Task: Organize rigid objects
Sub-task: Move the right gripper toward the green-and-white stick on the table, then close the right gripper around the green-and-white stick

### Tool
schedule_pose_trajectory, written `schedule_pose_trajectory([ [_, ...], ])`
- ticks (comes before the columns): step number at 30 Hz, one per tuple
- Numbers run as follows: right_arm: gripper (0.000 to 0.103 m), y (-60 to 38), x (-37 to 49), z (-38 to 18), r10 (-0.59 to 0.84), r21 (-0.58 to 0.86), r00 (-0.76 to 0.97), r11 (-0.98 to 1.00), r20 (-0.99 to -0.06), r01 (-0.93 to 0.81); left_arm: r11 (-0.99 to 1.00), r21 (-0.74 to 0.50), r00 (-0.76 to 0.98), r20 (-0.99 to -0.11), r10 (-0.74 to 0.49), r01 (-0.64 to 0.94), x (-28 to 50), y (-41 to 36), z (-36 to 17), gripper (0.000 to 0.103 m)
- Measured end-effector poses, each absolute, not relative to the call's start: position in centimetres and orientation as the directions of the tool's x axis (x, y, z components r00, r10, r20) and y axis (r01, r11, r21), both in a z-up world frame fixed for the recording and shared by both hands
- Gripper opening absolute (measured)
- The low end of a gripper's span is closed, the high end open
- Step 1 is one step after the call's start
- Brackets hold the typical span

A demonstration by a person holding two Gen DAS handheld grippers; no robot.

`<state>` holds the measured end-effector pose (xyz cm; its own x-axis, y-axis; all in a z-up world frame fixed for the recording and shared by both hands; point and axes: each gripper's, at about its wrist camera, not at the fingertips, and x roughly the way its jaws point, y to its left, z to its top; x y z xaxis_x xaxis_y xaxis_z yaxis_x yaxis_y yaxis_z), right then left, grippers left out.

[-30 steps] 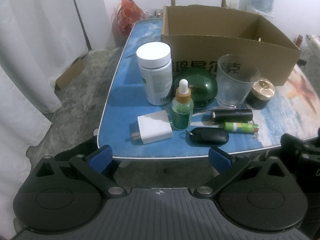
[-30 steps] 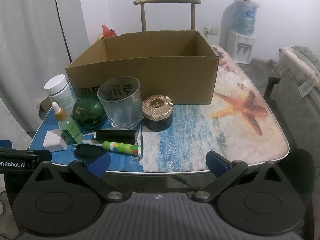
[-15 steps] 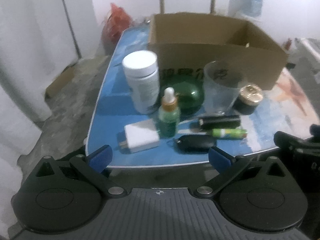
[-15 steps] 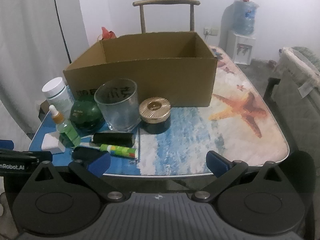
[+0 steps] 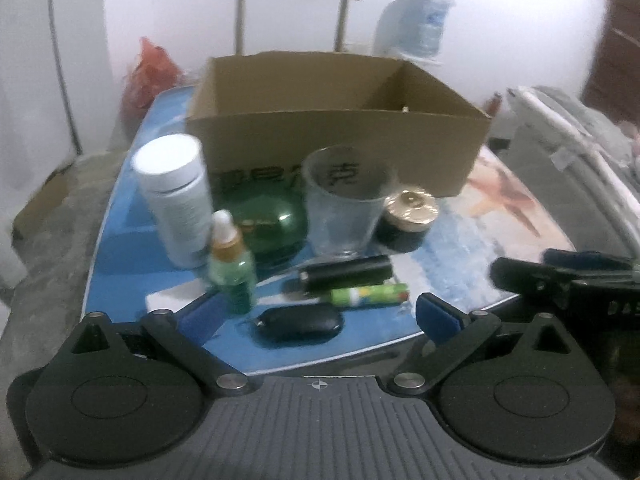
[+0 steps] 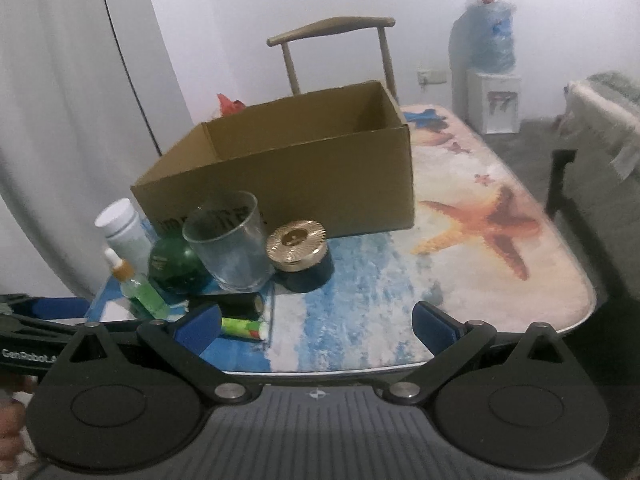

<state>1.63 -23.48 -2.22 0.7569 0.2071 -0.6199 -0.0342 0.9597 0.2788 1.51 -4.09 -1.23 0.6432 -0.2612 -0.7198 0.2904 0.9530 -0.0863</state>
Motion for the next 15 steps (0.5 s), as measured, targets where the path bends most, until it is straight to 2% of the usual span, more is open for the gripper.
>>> schedule_pose_trajectory([
  [2, 0.098, -23.6, 2.2, -2.7, 0.262, 0.332, 0.740, 0.942, -0.620, -0.055, 0.945, -0.089, 0.633, -0.722, -0.280, 0.316, 2.0, -4.6, -1.5, 0.094],
  [4, 0.091, -23.6, 2.9, -3.2, 0.322, 0.390, 0.715, 0.918, -0.621, -0.074, 0.938, -0.095, 0.611, -0.736, -0.293, 0.335, 2.3, -5.0, -1.9, 0.082],
  [6, 0.078, -23.6, 3.8, -3.9, 0.372, 0.441, 0.686, 0.894, -0.626, -0.082, 0.926, -0.111, 0.576, -0.754, -0.315, 0.360, 2.7, -5.5, -2.5, 0.078],
  [13, 0.063, -23.9, 5.8, -5.6, 0.490, 0.568, 0.619, 0.819, -0.614, -0.084, 0.898, -0.074, 0.528, -0.786, -0.321, 0.434, 2.5, -7.1, -3.8, 0.068],
  [15, 0.055, -24.0, 6.2, -5.9, 0.511, 0.591, 0.602, 0.803, -0.614, -0.079, 0.893, -0.071, 0.518, -0.793, -0.321, 0.444, 2.8, -7.3, -4.0, 0.065],
])
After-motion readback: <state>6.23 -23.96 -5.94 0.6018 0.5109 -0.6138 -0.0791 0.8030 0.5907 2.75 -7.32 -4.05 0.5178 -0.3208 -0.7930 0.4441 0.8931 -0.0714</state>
